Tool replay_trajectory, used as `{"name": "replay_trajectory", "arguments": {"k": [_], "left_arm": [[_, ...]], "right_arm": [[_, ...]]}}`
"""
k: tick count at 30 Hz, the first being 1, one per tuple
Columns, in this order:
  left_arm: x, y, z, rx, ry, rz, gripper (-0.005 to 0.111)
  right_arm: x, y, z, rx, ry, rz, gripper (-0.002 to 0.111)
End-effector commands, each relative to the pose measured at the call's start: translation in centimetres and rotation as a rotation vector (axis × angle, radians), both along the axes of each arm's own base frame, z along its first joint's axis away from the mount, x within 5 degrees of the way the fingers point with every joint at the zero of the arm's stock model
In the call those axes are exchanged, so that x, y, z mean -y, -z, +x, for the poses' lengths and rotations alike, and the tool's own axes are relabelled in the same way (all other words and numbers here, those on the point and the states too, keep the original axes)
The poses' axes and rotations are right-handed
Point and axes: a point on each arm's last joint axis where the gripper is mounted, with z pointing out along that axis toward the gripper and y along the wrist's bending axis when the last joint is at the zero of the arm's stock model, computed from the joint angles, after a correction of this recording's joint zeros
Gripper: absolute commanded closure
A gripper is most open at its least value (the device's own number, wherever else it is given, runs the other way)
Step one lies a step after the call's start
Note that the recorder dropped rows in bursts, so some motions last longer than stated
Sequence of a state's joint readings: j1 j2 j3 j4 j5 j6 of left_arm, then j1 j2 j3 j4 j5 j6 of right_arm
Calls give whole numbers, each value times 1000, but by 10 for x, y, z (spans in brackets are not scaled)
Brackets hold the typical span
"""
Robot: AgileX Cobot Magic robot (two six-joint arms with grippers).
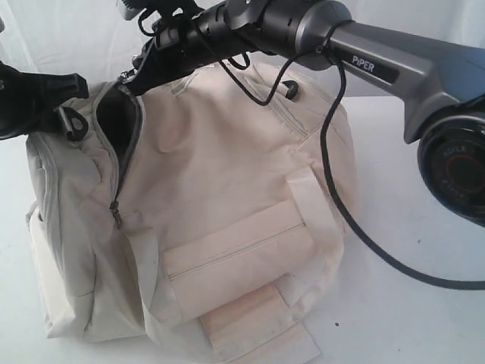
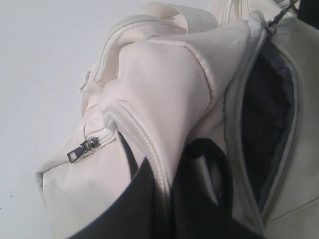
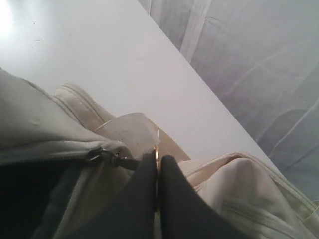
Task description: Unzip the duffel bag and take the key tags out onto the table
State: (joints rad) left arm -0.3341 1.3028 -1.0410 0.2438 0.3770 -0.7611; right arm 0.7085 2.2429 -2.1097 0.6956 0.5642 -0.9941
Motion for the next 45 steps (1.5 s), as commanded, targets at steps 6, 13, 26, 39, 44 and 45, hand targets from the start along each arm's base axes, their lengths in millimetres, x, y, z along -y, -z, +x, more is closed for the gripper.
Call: {"name": "replay_trajectory", "arguments": {"k": [6,13,26,39,44,45], "left_arm": [[-5,-5,-5,0,-6,27,107],[-5,-5,-5,0,-6,27,107],[-5,-5,-5,0,-6,27,107],[-5,-5,-5,0,-6,27,107],[-5,-5,-5,0,-6,27,107],[-5,-5,-5,0,-6,27,107]], "right_arm": [[28,-12,17,3,35,-14,108],[48,-24,21,-152,-86,131,108],[65,-27,26,-243,-139,198,108],[88,-29,35,-339,-138,245,108],[109,-30,55,-327,-5,279,108],[113,-30,57,-323,8,282,108]]}}
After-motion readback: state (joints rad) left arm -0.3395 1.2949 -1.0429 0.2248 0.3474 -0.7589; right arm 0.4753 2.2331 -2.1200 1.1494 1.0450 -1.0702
